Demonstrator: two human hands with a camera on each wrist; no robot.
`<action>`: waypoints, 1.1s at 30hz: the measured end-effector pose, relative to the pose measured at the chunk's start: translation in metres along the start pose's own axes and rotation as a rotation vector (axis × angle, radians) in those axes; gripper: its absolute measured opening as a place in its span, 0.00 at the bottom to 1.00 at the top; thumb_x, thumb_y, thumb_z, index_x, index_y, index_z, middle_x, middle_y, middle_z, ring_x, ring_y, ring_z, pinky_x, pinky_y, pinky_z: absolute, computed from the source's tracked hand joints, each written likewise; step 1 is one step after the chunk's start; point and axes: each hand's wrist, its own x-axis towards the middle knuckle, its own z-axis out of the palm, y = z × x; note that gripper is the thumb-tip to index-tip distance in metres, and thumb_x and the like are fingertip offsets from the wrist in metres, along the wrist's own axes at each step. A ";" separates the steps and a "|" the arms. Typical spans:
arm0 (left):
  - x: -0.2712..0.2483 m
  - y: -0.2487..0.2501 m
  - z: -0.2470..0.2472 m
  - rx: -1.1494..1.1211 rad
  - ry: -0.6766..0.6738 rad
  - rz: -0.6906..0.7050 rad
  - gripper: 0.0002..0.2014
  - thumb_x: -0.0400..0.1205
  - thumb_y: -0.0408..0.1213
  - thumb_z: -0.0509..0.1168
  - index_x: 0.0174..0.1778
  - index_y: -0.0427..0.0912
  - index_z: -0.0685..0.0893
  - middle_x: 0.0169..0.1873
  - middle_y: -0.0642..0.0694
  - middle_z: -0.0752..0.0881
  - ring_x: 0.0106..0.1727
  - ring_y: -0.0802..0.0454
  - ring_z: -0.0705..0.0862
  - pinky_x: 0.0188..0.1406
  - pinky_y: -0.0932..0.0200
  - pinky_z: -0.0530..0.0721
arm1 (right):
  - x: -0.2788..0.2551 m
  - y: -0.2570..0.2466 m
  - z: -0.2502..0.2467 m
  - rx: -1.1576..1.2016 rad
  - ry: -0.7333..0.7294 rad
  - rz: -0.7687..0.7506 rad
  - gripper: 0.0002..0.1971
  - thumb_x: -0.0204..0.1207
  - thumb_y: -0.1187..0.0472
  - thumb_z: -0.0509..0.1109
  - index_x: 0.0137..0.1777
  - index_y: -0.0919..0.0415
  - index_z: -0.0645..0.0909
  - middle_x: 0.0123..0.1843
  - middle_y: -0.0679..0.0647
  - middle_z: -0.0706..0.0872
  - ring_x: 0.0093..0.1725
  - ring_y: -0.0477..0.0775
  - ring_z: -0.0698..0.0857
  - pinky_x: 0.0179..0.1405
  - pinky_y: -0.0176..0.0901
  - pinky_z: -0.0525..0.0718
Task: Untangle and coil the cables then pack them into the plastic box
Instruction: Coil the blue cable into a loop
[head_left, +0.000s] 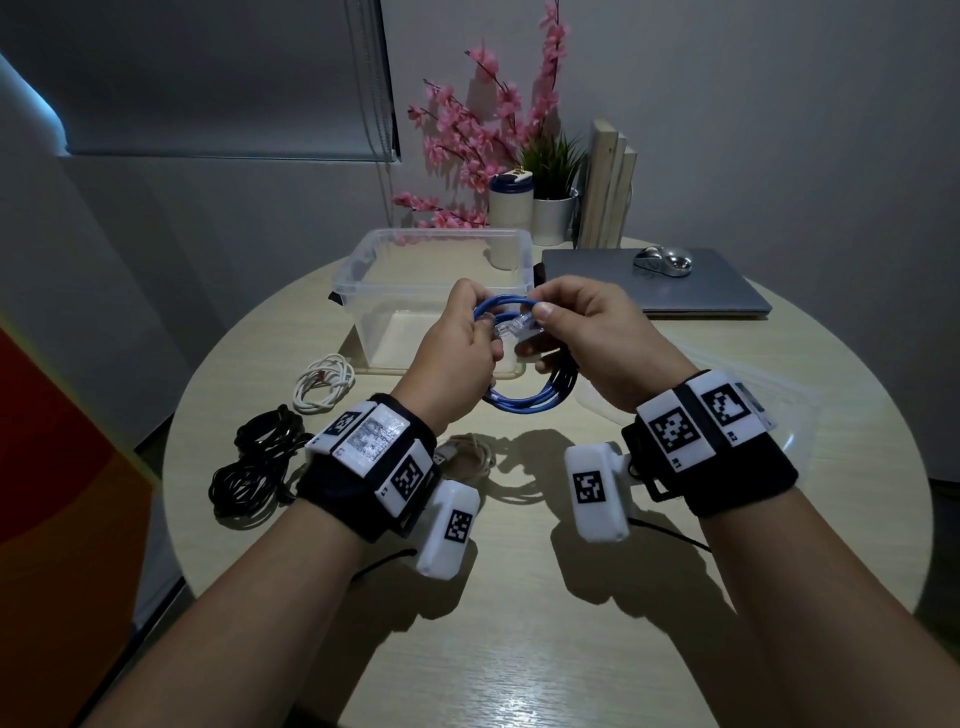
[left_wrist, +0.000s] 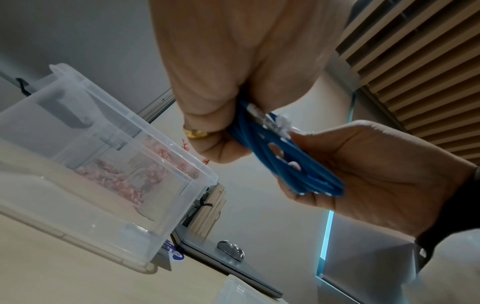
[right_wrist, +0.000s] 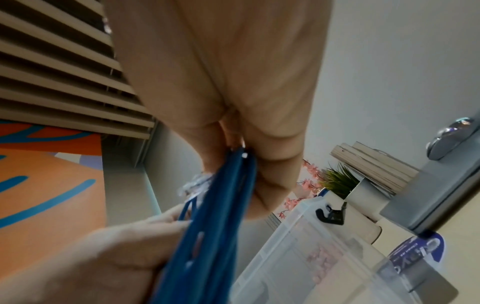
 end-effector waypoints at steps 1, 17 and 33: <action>0.000 -0.001 -0.001 0.010 0.000 0.002 0.07 0.88 0.35 0.49 0.51 0.50 0.70 0.32 0.48 0.76 0.31 0.50 0.73 0.33 0.50 0.76 | -0.001 0.000 0.000 0.035 -0.028 0.016 0.09 0.84 0.69 0.58 0.47 0.62 0.79 0.42 0.59 0.82 0.35 0.51 0.86 0.29 0.40 0.83; -0.002 -0.001 -0.003 -0.260 0.046 -0.099 0.08 0.86 0.30 0.57 0.48 0.49 0.73 0.34 0.48 0.81 0.29 0.56 0.73 0.34 0.58 0.73 | 0.003 0.000 -0.002 -0.301 0.154 -0.081 0.06 0.74 0.71 0.71 0.38 0.60 0.82 0.37 0.61 0.89 0.38 0.58 0.89 0.40 0.52 0.87; -0.026 0.005 -0.026 -0.294 -0.088 -0.255 0.18 0.84 0.19 0.48 0.52 0.44 0.78 0.39 0.43 0.81 0.36 0.54 0.81 0.38 0.62 0.82 | -0.017 -0.002 0.006 -0.231 0.040 0.050 0.05 0.73 0.69 0.75 0.43 0.62 0.81 0.38 0.62 0.88 0.35 0.56 0.86 0.32 0.45 0.81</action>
